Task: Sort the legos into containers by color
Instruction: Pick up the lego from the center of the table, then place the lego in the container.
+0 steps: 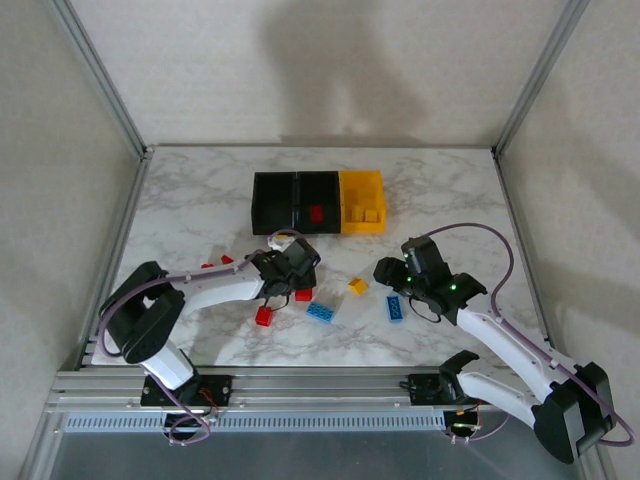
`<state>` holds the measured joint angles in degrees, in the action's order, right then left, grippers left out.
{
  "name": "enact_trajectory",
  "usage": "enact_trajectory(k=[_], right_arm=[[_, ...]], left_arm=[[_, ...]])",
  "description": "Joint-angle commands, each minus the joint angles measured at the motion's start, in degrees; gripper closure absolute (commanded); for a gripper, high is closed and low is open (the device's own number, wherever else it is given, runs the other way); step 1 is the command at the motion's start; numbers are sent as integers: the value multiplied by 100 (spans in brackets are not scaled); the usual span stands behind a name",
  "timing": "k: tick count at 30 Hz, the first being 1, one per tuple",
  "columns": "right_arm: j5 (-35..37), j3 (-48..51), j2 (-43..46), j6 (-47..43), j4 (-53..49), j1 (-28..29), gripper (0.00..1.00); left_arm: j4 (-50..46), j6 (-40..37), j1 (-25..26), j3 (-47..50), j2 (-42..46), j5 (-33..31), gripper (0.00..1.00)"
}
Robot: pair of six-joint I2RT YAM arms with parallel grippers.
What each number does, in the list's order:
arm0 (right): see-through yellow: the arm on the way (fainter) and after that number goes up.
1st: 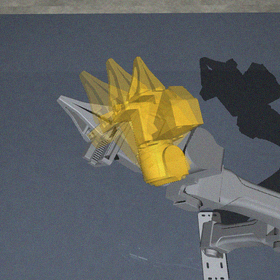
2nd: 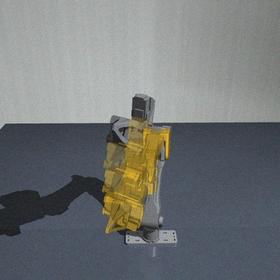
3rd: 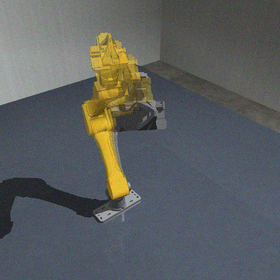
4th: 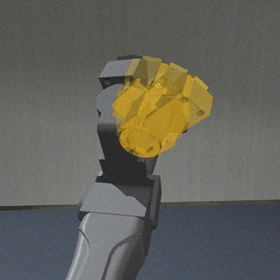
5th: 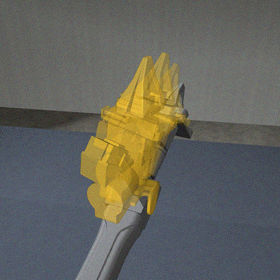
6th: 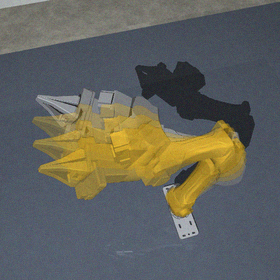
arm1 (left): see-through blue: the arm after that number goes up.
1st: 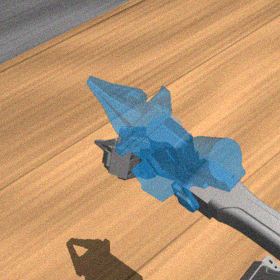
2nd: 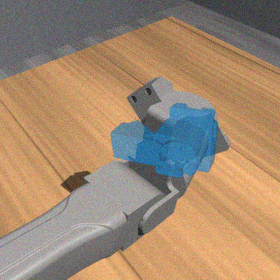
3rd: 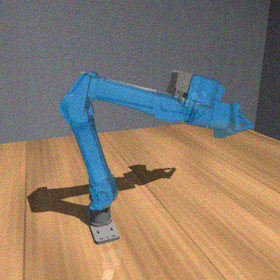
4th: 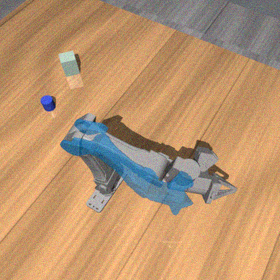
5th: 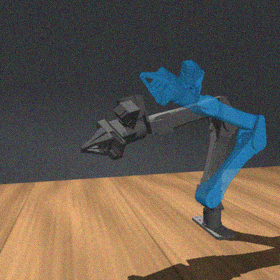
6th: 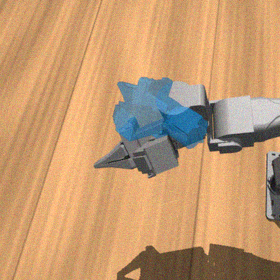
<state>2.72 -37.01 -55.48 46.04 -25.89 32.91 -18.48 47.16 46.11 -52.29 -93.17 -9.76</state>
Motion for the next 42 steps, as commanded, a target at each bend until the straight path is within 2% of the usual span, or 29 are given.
enact_trajectory(k=[1,8,14,17,21,33,42], right_arm=[[-53,98,98,-60,50,32,39],[-92,82,90,-126,79,36,39],[-303,140,148,-293,202,40,40],[-626,194,227,-451,410,46,40],[-948,239,345,-581,611,54,40],[-1252,181,260,-614,1003,161,40],[-1394,-80,-151,-622,1495,602,40]], left_arm=[[-81,-100,-91,-180,-204,-132,30],[55,-155,-163,-284,-579,-96,39],[65,-221,-159,-376,-588,-70,61],[3,-260,-168,-378,-491,-100,71],[-133,-304,-172,-403,-287,-96,77],[-1027,-589,-237,-923,711,-433,78],[-1180,-1194,-1096,-1721,486,-329,78]])
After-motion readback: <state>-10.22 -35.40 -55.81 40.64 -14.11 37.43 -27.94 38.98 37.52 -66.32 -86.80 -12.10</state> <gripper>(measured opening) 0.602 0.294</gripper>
